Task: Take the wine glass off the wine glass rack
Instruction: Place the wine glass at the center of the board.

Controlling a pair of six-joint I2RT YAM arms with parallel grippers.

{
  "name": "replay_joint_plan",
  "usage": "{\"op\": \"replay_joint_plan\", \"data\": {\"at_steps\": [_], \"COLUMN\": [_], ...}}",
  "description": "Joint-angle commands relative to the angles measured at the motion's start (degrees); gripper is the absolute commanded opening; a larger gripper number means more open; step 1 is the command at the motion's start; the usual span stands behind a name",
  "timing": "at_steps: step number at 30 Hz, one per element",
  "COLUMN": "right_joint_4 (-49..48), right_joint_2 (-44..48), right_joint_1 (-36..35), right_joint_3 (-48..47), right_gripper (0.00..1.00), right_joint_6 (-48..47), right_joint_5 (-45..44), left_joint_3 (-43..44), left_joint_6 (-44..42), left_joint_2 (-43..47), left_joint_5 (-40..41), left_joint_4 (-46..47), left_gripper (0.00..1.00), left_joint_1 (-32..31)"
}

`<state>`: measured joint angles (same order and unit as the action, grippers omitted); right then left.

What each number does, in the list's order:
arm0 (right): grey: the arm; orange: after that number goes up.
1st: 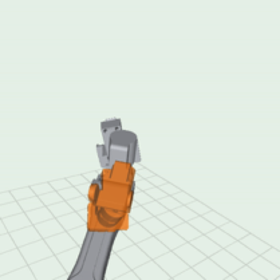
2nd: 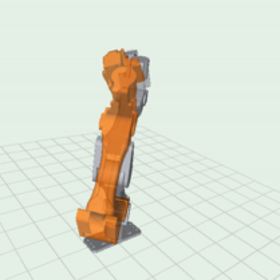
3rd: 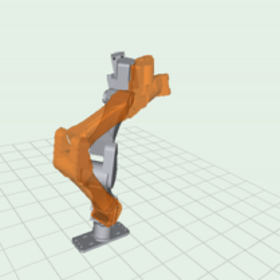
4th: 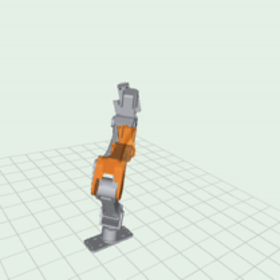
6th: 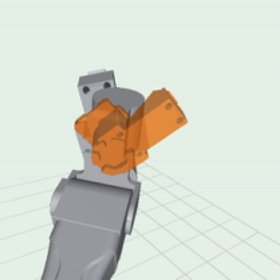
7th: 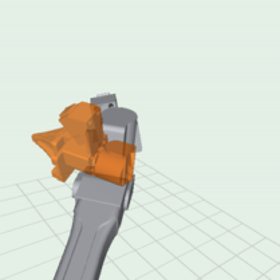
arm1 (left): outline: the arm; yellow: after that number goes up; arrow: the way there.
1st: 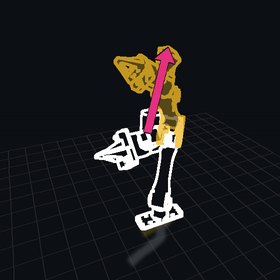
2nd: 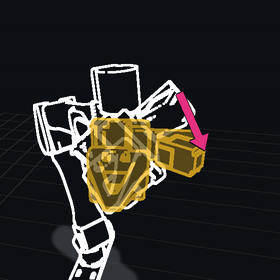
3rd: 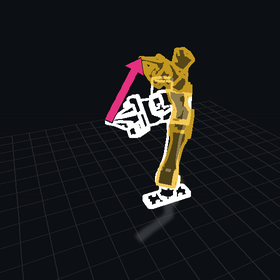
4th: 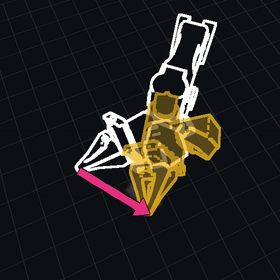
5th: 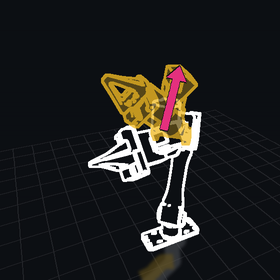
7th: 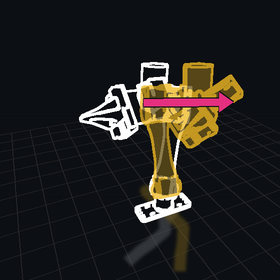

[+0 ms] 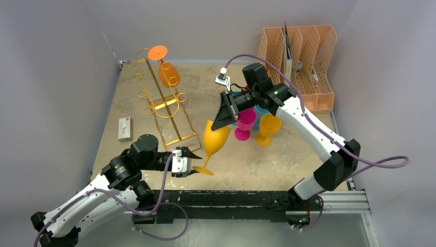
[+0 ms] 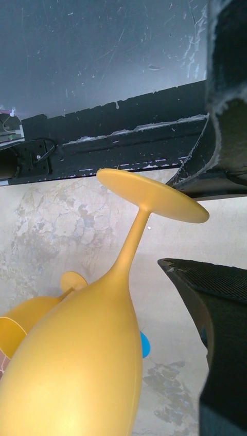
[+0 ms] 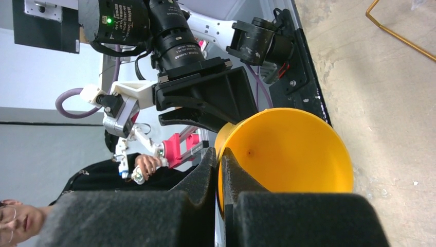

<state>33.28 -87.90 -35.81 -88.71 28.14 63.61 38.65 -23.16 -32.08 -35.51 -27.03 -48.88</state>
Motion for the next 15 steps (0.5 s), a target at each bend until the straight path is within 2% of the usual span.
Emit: {"op": "replay_joint_plan", "data": {"at_steps": [1,15], "right_joint_4": [1.14,2.65], "right_joint_2": [1.94,2.41], "right_joint_1": [-0.49,-0.49], "right_joint_3": [-0.42,-0.42], "right_gripper": [0.00,0.00], "right_joint_6": [-1.73,-4.21], "right_joint_5": [-1.31,-6.18], "left_joint_3": [0.28,0.12], "left_joint_6": [0.67,0.57], "left_joint_2": [-0.11,0.00], "left_joint_5": [-0.25,1.87], "left_joint_4": [2.95,1.32], "left_gripper": [0.43,0.48], "left_joint_1": [0.10,0.09]}}
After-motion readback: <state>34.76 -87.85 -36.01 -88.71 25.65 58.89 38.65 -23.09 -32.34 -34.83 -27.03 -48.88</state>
